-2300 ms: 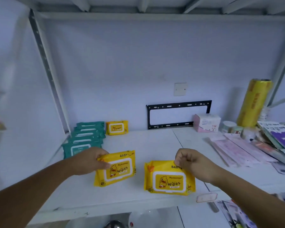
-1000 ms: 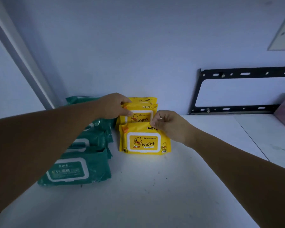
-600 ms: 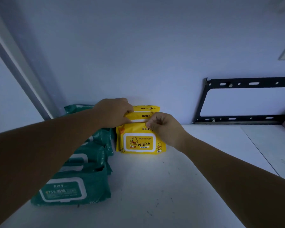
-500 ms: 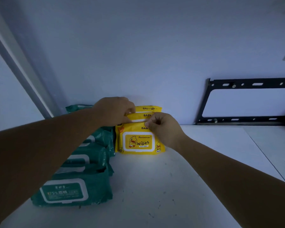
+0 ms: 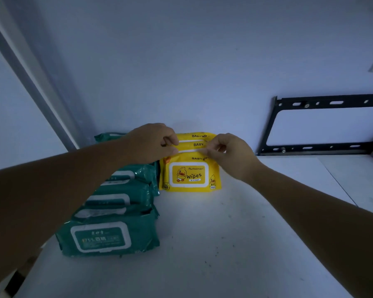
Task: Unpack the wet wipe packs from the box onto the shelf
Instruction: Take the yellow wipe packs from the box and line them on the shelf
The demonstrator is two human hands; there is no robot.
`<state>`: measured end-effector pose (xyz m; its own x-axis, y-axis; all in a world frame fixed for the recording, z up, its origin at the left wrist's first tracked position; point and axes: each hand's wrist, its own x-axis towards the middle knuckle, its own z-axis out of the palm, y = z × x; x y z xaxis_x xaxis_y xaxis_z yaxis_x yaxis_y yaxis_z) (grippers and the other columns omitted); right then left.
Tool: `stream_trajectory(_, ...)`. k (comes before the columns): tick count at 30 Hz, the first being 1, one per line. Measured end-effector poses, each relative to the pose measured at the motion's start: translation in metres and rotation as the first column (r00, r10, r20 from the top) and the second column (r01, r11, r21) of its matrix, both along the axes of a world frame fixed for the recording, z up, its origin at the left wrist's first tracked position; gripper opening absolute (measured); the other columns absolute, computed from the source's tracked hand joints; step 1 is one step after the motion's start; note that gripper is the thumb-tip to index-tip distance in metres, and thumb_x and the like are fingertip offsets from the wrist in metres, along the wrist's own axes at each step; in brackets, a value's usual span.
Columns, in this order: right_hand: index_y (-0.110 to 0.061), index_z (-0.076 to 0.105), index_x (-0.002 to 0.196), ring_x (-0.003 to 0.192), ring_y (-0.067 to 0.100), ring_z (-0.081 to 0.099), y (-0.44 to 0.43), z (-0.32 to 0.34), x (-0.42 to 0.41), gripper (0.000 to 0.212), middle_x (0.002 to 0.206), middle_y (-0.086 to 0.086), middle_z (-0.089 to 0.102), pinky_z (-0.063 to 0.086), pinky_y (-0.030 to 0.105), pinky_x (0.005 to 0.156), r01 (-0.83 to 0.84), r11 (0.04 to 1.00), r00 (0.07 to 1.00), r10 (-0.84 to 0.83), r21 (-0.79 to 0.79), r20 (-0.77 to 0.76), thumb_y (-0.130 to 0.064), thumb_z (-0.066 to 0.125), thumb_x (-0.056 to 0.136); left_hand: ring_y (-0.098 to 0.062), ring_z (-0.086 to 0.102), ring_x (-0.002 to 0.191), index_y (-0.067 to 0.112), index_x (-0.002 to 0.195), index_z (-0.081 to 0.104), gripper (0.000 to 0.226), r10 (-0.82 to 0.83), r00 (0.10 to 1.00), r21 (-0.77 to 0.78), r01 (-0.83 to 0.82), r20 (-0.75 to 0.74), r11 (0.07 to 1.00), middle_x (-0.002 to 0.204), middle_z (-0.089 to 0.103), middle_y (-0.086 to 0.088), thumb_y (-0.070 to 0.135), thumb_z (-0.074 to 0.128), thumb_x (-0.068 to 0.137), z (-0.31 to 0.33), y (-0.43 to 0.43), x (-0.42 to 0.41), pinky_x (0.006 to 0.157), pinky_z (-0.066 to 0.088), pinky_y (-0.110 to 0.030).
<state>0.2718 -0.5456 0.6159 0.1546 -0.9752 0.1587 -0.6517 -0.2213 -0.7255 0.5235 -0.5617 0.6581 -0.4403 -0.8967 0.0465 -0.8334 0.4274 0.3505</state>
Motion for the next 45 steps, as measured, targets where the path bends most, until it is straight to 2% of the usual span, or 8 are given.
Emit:
stream_trajectory(4, -0.017, 0.070, 0.091, 0.082, 0.009, 0.062, 0.026, 0.015, -0.019, 0.026, 0.091, -0.004, 0.071, 0.050, 0.026, 0.077, -0.031, 0.997, 0.998, 0.028, 0.063, 0.055, -0.043, 0.072, 0.090, -0.002, 0.068, 0.086, 0.028, 0.106, 0.071, 0.016, -0.001, 0.998, 0.051, 0.004, -0.055, 0.999, 0.094, 0.073, 0.010, 0.035, 0.070, 0.091, 0.005, 0.024, -0.001, 0.080, 0.054, -0.025)
stream_trajectory(9, -0.018, 0.072, 0.091, 0.077, 0.009, 0.062, 0.079, 0.027, -0.042, 0.022, 0.091, -0.002, 0.073, 0.050, 0.028, 0.072, 0.001, 0.992, 1.000, -0.001, 0.123, 0.000, -0.040, 0.070, 0.092, -0.002, 0.068, 0.081, 0.028, 0.101, 0.073, 0.013, -0.043, 0.993, 0.102, 0.054, -0.107, 0.993, 0.090, 0.074, 0.010, 0.033, 0.072, 0.090, 0.017, 0.064, -0.021, 0.078, 0.053, -0.023)
stream_trajectory(15, -0.019, 0.069, 0.097, 0.074, 0.011, 0.063, 0.173, 0.035, -0.078, 0.028, 0.093, -0.001, 0.073, 0.045, 0.021, 0.060, 0.118, 0.976, 0.991, -0.103, 0.185, -0.091, -0.046, 0.064, 0.094, -0.011, 0.067, 0.078, 0.025, 0.092, 0.076, 0.007, -0.112, 0.978, 0.114, 0.132, -0.174, 0.985, 0.088, 0.075, 0.001, 0.030, 0.075, 0.088, 0.016, 0.121, -0.068, 0.085, 0.058, -0.040)
stream_trajectory(19, -0.019, 0.069, 0.098, 0.085, 0.015, 0.066, 0.252, 0.039, -0.115, 0.029, 0.097, -0.004, 0.071, 0.051, 0.026, 0.069, 0.169, 0.961, 0.968, -0.120, 0.220, -0.220, -0.047, 0.062, 0.095, -0.011, 0.071, 0.079, 0.036, 0.090, 0.074, 0.029, -0.233, 0.958, 0.152, 0.258, -0.167, 0.954, 0.084, 0.075, 0.009, 0.060, 0.069, 0.073, 0.017, 0.172, -0.109, 0.084, 0.059, -0.046)
stream_trajectory(23, -0.022, 0.069, 0.098, 0.088, 0.014, 0.067, 0.325, 0.031, -0.158, 0.025, 0.097, -0.007, 0.071, 0.053, 0.030, 0.077, 0.236, 0.933, 0.938, -0.147, 0.271, -0.313, -0.046, 0.062, 0.095, -0.010, 0.070, 0.082, 0.036, 0.090, 0.073, 0.006, -0.364, 0.920, 0.190, 0.387, -0.145, 0.902, 0.085, 0.074, 0.014, 0.041, 0.070, 0.088, 0.008, 0.225, -0.160, 0.083, 0.059, -0.040)
stream_trajectory(30, -0.029, 0.069, 0.094, 0.087, 0.015, 0.072, 0.429, 0.015, -0.234, 0.020, 0.091, -0.009, 0.074, 0.057, 0.040, 0.087, 0.366, 0.878, 0.898, -0.246, 0.309, -0.365, -0.047, 0.062, 0.090, -0.005, 0.068, 0.086, 0.039, 0.095, 0.072, 0.008, -0.534, 0.832, 0.319, 0.552, -0.151, 0.770, 0.092, 0.073, 0.018, 0.043, 0.069, 0.089, -0.009, 0.308, -0.244, 0.086, 0.057, -0.035)
stream_trajectory(35, -0.030, 0.068, 0.091, 0.087, 0.011, 0.069, 0.497, -0.011, -0.292, 0.027, 0.087, -0.010, 0.072, 0.058, 0.044, 0.084, 0.395, 0.855, 0.886, -0.257, 0.337, -0.386, -0.055, 0.060, 0.086, -0.003, 0.067, 0.084, 0.037, 0.094, 0.073, 0.008, -0.565, 0.814, 0.382, 0.569, -0.136, 0.728, 0.092, 0.073, 0.017, 0.040, 0.071, 0.088, -0.030, 0.356, -0.305, 0.087, 0.055, -0.032)
stream_trajectory(45, -0.022, 0.071, 0.098, 0.093, 0.014, 0.066, 0.627, -0.139, -0.405, 0.015, 0.097, -0.007, 0.071, 0.054, 0.035, 0.089, 0.322, 0.728, 0.918, -0.084, 0.605, -0.388, -0.035, 0.064, 0.093, 0.002, 0.066, 0.082, 0.033, 0.090, 0.074, 0.006, -0.520, 0.853, 0.570, 0.452, -0.050, 0.686, 0.089, 0.073, 0.015, 0.037, 0.069, 0.088, -0.162, 0.460, -0.415, 0.074, 0.050, -0.023)
